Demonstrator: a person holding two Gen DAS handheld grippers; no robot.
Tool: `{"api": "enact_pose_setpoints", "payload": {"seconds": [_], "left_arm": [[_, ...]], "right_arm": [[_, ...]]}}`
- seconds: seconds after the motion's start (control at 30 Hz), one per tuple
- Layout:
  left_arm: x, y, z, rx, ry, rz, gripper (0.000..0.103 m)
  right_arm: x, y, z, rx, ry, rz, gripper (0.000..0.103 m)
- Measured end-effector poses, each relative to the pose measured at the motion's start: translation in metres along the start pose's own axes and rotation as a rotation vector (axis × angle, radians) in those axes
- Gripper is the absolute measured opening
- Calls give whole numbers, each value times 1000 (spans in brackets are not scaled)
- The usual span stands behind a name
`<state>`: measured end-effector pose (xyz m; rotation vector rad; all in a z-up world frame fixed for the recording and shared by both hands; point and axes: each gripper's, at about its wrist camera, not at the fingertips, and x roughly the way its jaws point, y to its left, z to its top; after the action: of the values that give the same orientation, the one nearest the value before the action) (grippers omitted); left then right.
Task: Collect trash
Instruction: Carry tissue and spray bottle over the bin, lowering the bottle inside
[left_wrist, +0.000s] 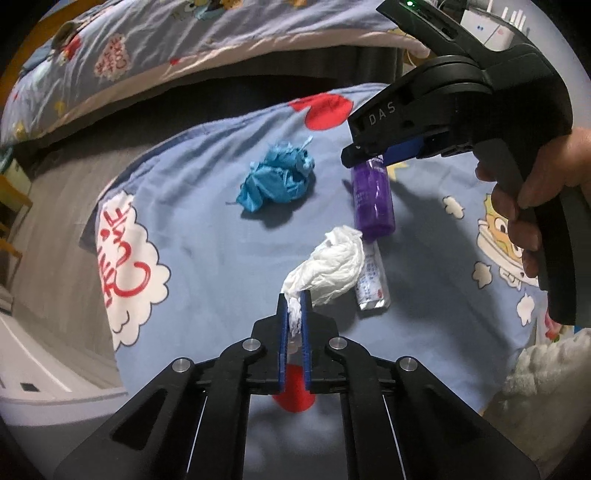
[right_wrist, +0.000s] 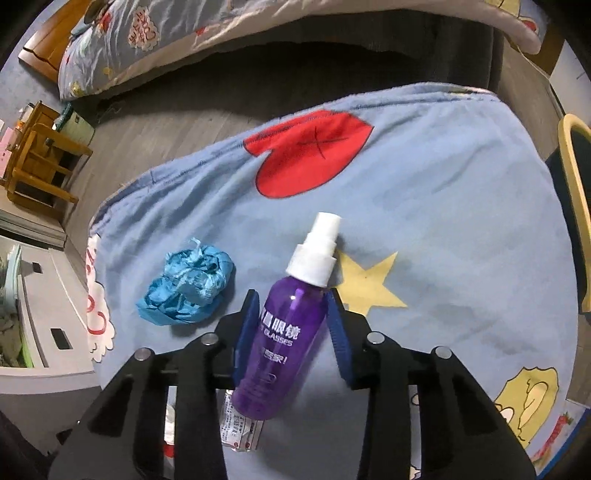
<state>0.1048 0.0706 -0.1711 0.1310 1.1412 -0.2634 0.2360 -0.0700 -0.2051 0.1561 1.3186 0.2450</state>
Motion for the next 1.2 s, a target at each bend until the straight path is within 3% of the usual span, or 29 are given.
{"api": "enact_pose_setpoints", "payload": {"seconds": [0.67,1.2], "left_arm": [[-48,-14,52,-53,-178,35,7],[-67,-69,97,-19,-277,21,7]], "right_arm": [[-101,-6,11,-66,-239,27,33],[-168,-82,8,-15,-358,24,33]]}}
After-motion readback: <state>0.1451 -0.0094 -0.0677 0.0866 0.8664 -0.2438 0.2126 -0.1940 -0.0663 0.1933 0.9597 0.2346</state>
